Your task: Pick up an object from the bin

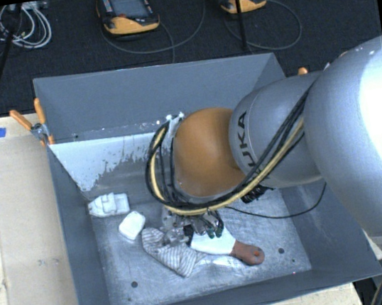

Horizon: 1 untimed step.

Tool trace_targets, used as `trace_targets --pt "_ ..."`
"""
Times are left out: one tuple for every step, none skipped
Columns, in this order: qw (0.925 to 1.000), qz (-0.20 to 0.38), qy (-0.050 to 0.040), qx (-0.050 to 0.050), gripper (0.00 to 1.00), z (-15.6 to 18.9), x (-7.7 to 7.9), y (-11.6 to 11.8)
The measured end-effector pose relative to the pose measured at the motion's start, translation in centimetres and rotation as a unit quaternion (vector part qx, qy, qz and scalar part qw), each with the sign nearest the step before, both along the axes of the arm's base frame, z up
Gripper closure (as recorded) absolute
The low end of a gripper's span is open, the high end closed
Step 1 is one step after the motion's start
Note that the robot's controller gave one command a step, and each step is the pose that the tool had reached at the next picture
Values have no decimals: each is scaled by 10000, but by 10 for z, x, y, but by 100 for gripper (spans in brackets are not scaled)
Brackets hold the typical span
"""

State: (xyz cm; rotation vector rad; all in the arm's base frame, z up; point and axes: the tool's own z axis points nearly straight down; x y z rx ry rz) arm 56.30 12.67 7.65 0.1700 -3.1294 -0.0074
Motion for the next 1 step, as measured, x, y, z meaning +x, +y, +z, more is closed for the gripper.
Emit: trace_targets --pt "10000 -35 -79 -15 100 183 4 -19"
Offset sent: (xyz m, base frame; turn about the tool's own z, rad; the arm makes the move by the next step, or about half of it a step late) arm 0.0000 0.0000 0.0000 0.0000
